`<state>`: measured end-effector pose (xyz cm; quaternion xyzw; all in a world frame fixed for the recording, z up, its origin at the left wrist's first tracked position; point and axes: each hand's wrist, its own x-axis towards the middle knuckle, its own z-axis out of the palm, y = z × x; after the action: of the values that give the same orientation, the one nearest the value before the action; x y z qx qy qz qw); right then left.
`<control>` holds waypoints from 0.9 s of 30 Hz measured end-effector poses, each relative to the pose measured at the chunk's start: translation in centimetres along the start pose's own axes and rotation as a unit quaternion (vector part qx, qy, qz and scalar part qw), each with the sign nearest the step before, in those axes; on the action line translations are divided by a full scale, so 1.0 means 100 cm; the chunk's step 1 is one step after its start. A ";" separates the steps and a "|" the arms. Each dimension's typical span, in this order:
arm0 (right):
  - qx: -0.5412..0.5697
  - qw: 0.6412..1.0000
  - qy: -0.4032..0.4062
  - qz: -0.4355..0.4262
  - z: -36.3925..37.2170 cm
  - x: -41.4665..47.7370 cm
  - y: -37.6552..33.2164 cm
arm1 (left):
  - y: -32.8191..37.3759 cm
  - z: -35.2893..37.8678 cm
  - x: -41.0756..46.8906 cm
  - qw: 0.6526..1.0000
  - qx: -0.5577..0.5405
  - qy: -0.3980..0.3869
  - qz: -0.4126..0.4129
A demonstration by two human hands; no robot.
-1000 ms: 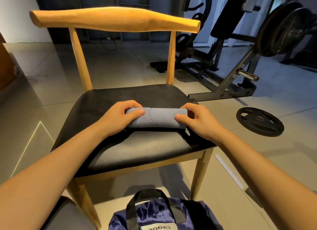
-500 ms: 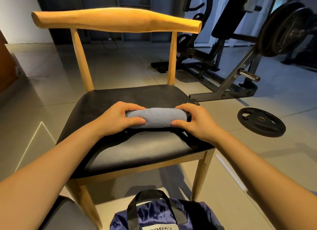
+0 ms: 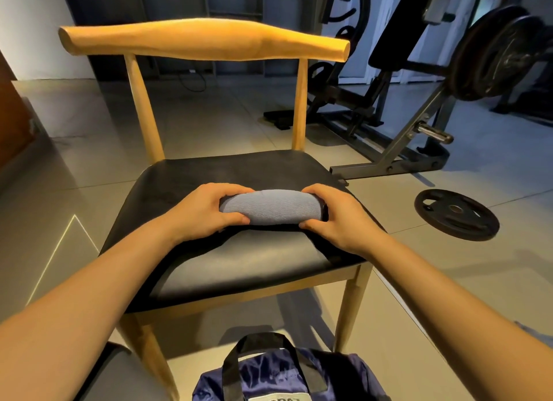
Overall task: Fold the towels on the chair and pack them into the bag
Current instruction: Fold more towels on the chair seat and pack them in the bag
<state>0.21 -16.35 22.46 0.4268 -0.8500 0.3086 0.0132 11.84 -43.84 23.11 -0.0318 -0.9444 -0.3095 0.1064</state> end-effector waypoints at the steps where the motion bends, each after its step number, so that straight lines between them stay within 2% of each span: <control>1: 0.023 1.000 -0.004 0.006 -0.002 0.000 0.000 | 0.003 -0.001 -0.001 1.000 -0.012 0.000 0.000; 5: 0.179 0.984 -0.004 0.023 -0.021 0.000 -0.003 | 0.020 -0.009 -0.006 0.998 -0.065 0.027 -0.001; 8: 0.301 0.953 0.003 0.037 -0.038 -0.005 -0.014 | 0.035 -0.013 -0.012 0.995 -0.095 -0.004 -0.015; 12: 0.336 0.940 -0.033 0.042 -0.055 -0.010 -0.024 | 0.055 -0.013 -0.019 0.993 -0.091 -0.068 -0.033; 15: 0.334 0.939 -0.070 0.044 -0.064 -0.014 -0.032 | 0.077 -0.005 -0.023 0.991 -0.101 -0.081 -0.025; 17: 0.359 0.929 -0.077 0.041 -0.067 -0.019 -0.039 | 0.091 0.004 -0.025 0.997 -0.052 -0.059 0.007; 19: 0.392 0.918 -0.050 0.042 -0.067 -0.025 -0.044 | 0.100 0.010 -0.027 1.000 -0.001 -0.015 0.021; 21: 0.391 0.917 0.000 0.076 -0.061 -0.033 -0.049 | 0.105 0.013 -0.031 0.999 0.035 0.038 0.001; 23: 0.331 0.927 0.084 0.153 -0.050 -0.042 -0.055 | 0.108 0.019 -0.034 0.994 0.067 0.083 -0.035; 25: 0.334 0.902 0.137 0.235 -0.043 -0.053 -0.061 | 0.111 0.026 -0.036 0.988 0.083 0.110 -0.064; 27: 0.415 0.860 0.115 0.274 -0.041 -0.065 -0.069 | 0.115 0.033 -0.037 0.987 0.081 0.118 -0.073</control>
<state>8.40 -12.59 27.50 0.1041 -0.7184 0.6706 -0.1527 16.26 -32.58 26.41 0.0830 -0.9470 -0.2403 0.1964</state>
